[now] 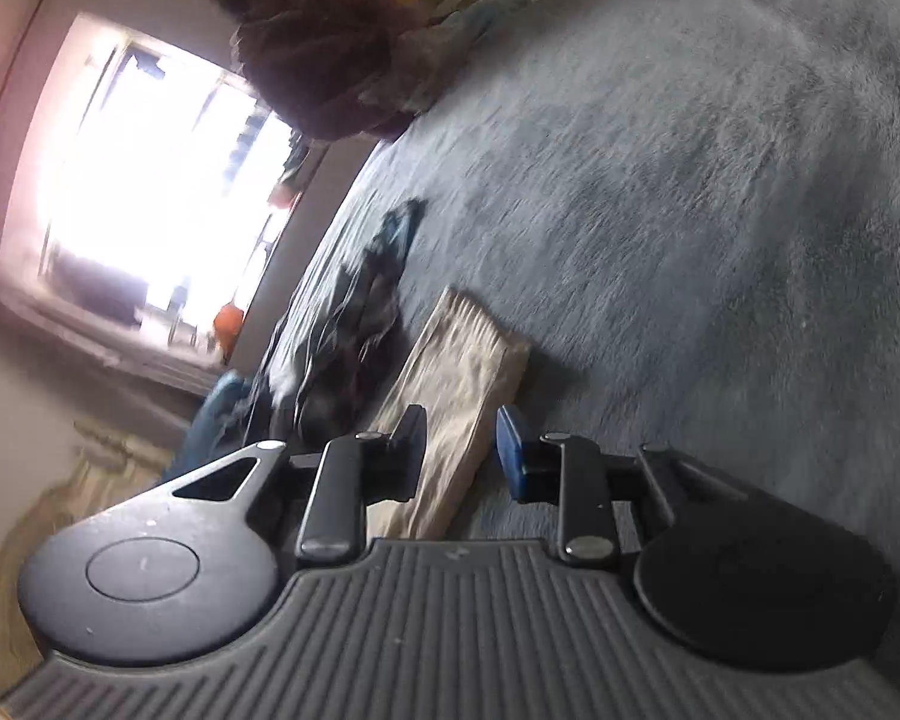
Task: Fold clothes
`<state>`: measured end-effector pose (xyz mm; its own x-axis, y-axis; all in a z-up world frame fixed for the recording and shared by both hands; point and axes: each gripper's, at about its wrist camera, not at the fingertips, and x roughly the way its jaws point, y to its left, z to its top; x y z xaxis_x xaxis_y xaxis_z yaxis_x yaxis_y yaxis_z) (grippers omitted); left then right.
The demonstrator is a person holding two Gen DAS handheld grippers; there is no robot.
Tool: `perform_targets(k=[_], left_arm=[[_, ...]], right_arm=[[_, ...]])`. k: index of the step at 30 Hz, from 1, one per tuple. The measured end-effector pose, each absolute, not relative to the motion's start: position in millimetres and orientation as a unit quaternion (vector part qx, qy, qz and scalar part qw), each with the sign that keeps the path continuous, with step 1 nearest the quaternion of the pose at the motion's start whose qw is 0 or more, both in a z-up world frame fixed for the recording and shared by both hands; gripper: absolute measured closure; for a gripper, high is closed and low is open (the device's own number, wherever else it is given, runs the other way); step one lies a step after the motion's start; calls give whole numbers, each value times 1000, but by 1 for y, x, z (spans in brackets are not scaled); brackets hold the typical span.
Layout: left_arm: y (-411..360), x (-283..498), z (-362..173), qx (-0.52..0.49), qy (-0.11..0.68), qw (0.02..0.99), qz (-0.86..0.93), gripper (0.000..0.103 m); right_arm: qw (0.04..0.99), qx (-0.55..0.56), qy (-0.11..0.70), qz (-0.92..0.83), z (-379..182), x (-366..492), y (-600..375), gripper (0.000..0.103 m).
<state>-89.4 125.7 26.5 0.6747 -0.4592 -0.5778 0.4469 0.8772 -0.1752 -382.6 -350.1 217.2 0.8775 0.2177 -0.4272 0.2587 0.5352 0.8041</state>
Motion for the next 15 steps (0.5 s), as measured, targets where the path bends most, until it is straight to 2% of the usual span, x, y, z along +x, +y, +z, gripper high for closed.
perform_targets(k=[3,7,12,15], left_arm=[[173,-116,18,-52,341,916,-204,38],[228,-143,-1,-110,362,915,-143,38],[282,-170,-7,-185,350,911,-115,39],[302,-176,0,-203,337,913,-110,38]], right_arm=[[875,369,311,38,222,-409,-300,77],[897,247,365,27,200,-451,-269,79],[903,260,337,-55,202,-494,-314,80],[900,243,355,-77,218,-504,-313,77]])
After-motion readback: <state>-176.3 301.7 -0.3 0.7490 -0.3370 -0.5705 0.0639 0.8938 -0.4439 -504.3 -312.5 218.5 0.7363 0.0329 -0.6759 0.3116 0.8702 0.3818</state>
